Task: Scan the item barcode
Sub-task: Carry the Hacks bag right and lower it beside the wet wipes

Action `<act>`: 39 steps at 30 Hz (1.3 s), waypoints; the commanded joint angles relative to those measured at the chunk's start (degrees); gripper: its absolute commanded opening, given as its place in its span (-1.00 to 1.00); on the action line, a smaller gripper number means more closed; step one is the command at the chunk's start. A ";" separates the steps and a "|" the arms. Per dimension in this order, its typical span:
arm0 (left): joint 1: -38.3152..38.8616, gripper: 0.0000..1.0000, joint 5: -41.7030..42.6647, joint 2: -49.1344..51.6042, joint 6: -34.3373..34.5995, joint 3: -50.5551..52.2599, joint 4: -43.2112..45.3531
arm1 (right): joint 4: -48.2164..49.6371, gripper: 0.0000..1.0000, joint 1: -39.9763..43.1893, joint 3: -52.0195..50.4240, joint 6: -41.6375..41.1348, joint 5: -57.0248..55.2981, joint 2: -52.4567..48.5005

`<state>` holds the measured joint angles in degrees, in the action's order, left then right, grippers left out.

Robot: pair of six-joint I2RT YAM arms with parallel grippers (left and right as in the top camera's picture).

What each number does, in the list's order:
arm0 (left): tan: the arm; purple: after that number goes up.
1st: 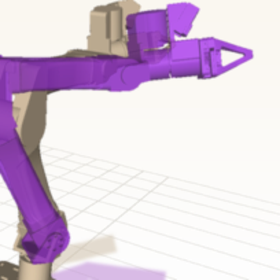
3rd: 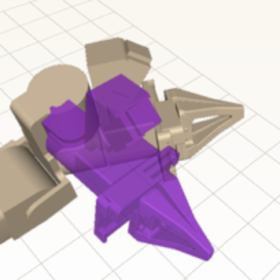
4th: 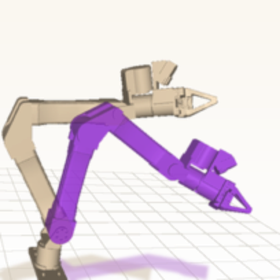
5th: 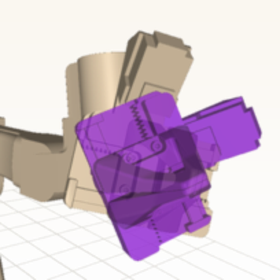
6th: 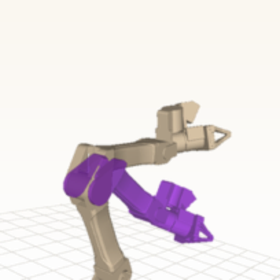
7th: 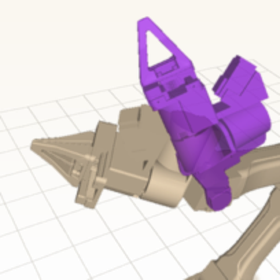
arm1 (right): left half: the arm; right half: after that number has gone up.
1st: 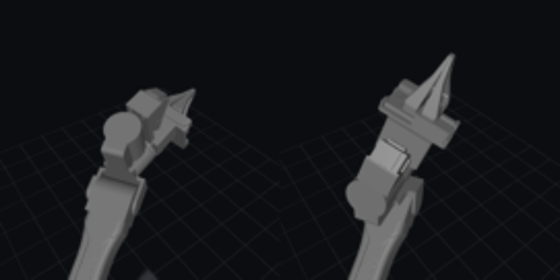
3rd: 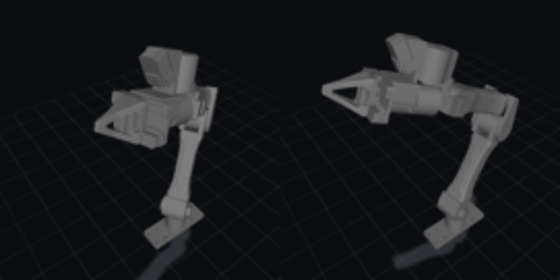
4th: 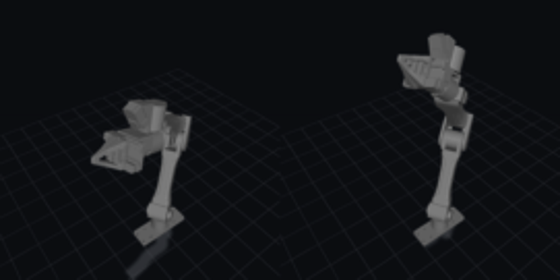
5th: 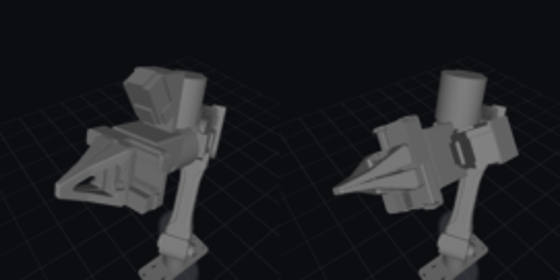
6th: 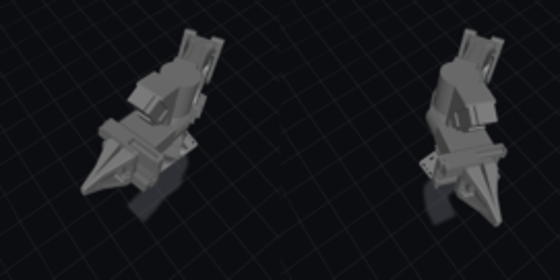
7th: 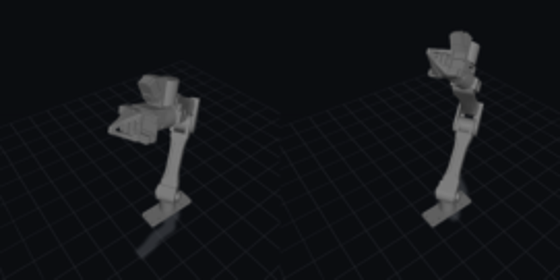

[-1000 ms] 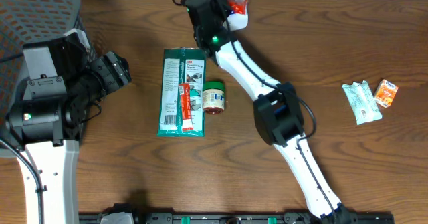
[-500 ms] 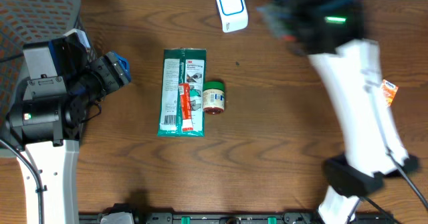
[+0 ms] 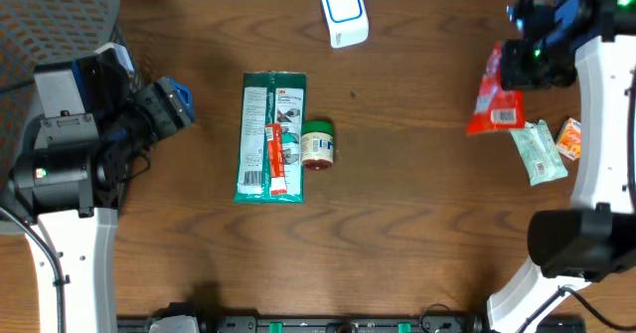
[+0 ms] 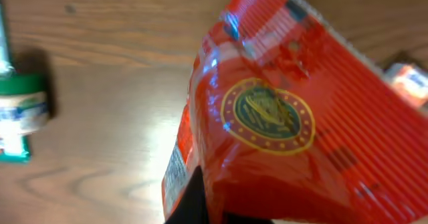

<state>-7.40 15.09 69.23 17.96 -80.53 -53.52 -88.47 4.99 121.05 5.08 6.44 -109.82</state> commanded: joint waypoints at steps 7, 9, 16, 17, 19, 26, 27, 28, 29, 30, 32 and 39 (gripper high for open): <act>-0.28 0.64 0.24 0.00 -0.35 -0.22 -0.04 | 25.81 -0.98 1.46 -32.04 -0.76 -6.97 -0.04; -0.31 0.64 0.24 0.00 -0.35 -0.22 -0.04 | 31.56 -0.98 1.46 -36.85 -0.79 -10.80 -0.04; -0.28 0.65 0.24 0.00 -0.35 -0.22 -0.07 | 40.30 -0.66 1.46 -43.32 -0.76 -17.25 -0.04; -0.31 0.64 0.24 0.00 -0.35 -0.22 -0.04 | 40.37 -0.37 1.44 -43.30 -0.79 -17.40 -0.04; -0.31 0.64 0.24 0.00 -0.35 -0.22 -0.04 | 40.52 -0.18 1.44 -43.08 -0.79 -18.25 -0.02; -0.31 0.64 0.24 0.00 -0.35 -0.22 -0.07 | 33.20 0.11 1.22 -37.05 -7.02 -20.92 1.51; -0.31 0.64 0.24 0.00 -0.35 -0.22 -0.04 | 32.24 0.10 1.11 -36.24 -7.52 -20.70 1.86; -0.31 0.65 0.24 0.00 -0.35 -0.22 -0.04 | 31.50 0.10 1.01 -35.67 -7.65 -20.20 2.32; -0.31 0.64 0.24 0.00 -0.35 -0.22 -0.04 | 30.95 0.07 0.90 -35.45 -7.63 -18.91 2.84; -0.31 0.64 0.24 0.00 -0.35 -0.22 -0.04 | 30.75 0.01 0.85 -35.47 -7.63 -17.57 3.19; -0.31 0.65 0.24 0.00 -0.35 -0.22 -0.04 | 30.40 -0.26 0.87 -35.52 -7.63 -15.15 3.34; -0.31 0.65 0.24 0.00 -0.35 -0.22 -0.04 | 37.94 -0.79 1.40 -40.70 -7.63 -15.06 3.30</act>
<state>-7.40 15.09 69.23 17.98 -80.53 -53.56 -52.47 6.00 83.37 -2.04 -9.39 -107.42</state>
